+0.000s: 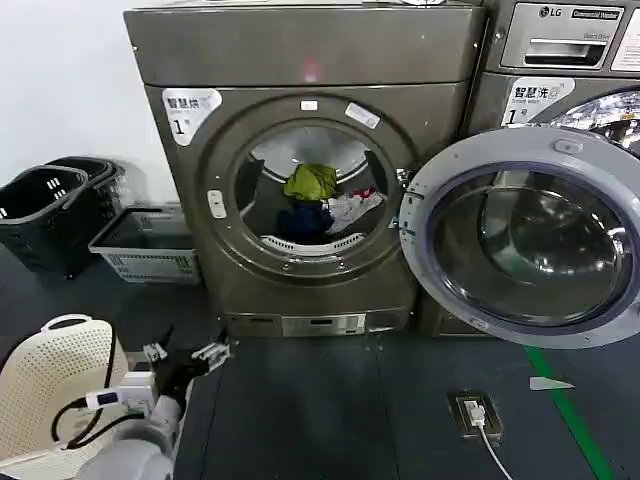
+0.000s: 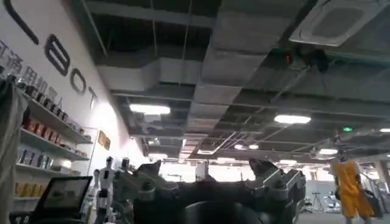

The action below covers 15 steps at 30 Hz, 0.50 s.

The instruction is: Grasp the clothes from the dryer.

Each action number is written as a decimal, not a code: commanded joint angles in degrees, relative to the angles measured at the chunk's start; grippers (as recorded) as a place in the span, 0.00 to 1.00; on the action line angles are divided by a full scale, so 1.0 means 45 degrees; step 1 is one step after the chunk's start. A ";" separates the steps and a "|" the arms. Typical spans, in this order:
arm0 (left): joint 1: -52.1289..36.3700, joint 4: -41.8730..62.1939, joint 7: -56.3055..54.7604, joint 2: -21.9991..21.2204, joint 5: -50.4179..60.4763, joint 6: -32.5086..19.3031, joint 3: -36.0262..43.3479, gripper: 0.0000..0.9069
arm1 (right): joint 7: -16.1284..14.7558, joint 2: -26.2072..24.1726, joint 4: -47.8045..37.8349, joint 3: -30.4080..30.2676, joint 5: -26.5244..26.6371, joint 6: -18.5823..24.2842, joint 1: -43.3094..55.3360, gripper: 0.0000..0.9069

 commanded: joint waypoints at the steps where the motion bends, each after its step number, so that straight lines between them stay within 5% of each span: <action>1: 0.0041 -0.0049 0.0004 0.0012 0.0009 0.0624 -0.0001 1.00 | 0.0178 -0.0002 -0.0012 -0.0045 0.0025 0.0027 0.0012 1.00; 15: 0.0027 -0.0008 0.0039 0.0019 0.0012 0.0624 0.0020 1.00 | 0.0197 0.0031 -0.0026 -0.0130 0.0033 0.0001 0.0061 1.00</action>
